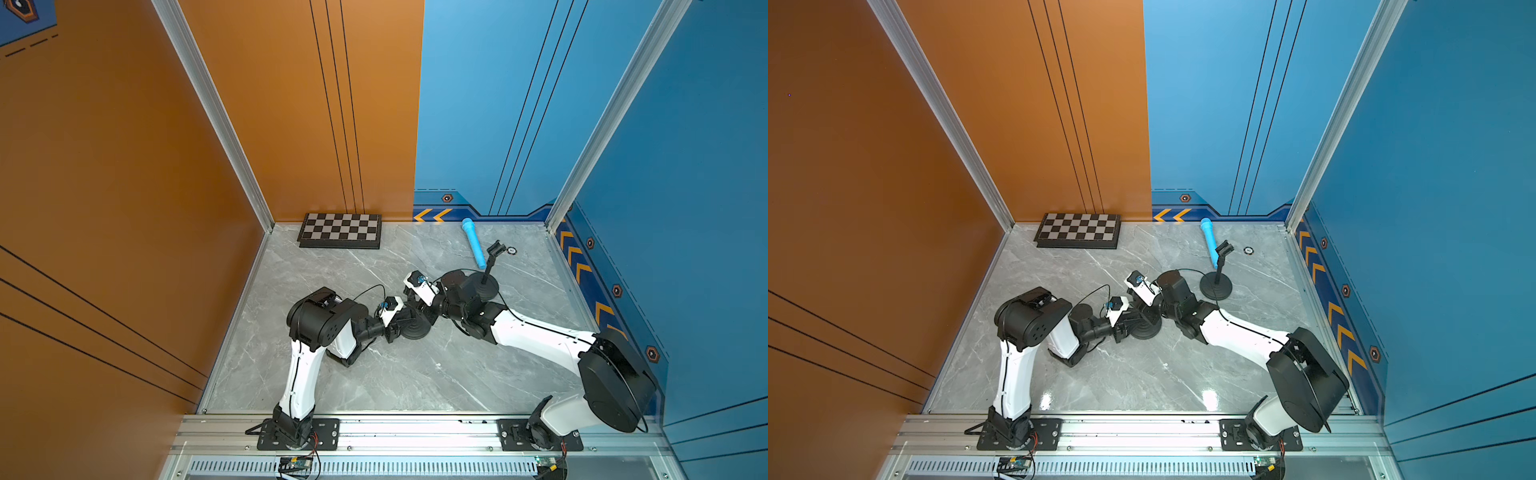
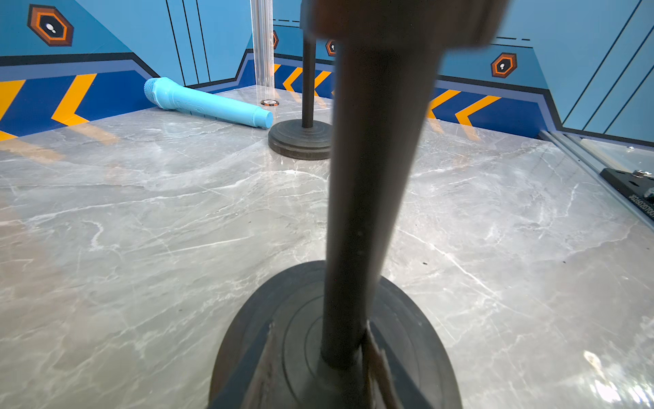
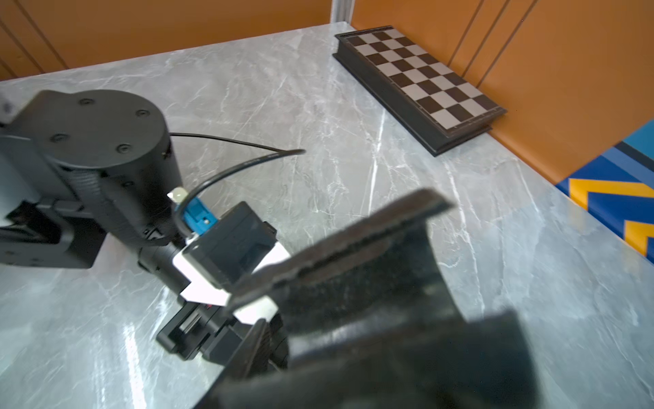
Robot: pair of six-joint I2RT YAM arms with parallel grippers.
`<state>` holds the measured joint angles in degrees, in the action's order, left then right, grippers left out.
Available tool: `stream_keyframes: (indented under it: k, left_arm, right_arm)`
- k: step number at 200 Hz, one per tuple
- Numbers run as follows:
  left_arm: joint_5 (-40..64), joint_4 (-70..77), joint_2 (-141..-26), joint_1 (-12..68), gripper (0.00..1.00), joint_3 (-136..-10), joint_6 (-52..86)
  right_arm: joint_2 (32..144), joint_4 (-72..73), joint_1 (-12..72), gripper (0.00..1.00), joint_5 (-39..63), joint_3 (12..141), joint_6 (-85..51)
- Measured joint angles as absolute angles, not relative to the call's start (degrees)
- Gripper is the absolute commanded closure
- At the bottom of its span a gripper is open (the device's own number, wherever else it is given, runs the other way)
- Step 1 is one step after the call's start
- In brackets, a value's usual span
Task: Assemble a microphone stand
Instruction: Screw the microphone stand pole into the microphone stand base.
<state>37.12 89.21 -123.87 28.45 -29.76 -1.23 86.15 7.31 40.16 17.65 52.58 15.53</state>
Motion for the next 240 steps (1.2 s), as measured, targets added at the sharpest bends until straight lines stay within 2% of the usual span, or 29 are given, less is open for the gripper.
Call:
stream_keyframes:
  k: [19,46,79,106,134,156,186,211,240]
  left_arm:
    - [37.1,89.2,-123.9,28.4,0.59,-29.8,-1.2]
    - [37.1,89.2,-123.9,28.4,0.59,-29.8,-1.2]
    - [36.7,89.3,-123.9,28.4,0.59,-29.8,-1.2]
    - [36.6,89.3,-123.9,28.4,0.59,-29.8,-1.2]
    - [36.7,89.4,-124.0,28.5,0.59,-29.8,-1.7]
    - [36.8,89.5,-124.0,28.5,0.59,-29.8,-1.7]
    - [36.7,89.3,-123.9,28.6,0.59,-29.7,-1.6]
    - [36.5,86.3,-121.5,29.0,0.59,-29.1,-0.5]
    - [36.4,82.7,-116.9,31.0,0.61,-28.8,0.6]
  right_arm:
    - [87.0,4.8,38.3,0.56,22.5,54.9,17.7]
    - [89.8,4.0,37.1,0.81,24.9,56.8,17.5]
    - [89.9,7.3,37.8,1.0,23.2,55.5,15.0]
    - [86.7,15.0,40.7,1.0,15.1,49.1,10.9]
    - [85.1,27.3,46.7,1.0,-0.1,41.7,6.2]
    - [86.9,37.8,51.9,1.0,-12.5,37.5,4.2]
    - [91.3,47.1,55.9,1.0,-24.3,36.4,1.2]
    - [93.2,50.2,57.4,1.0,-29.9,36.5,-1.0]
    - [93.2,50.1,57.2,1.0,-30.7,36.6,-3.3]
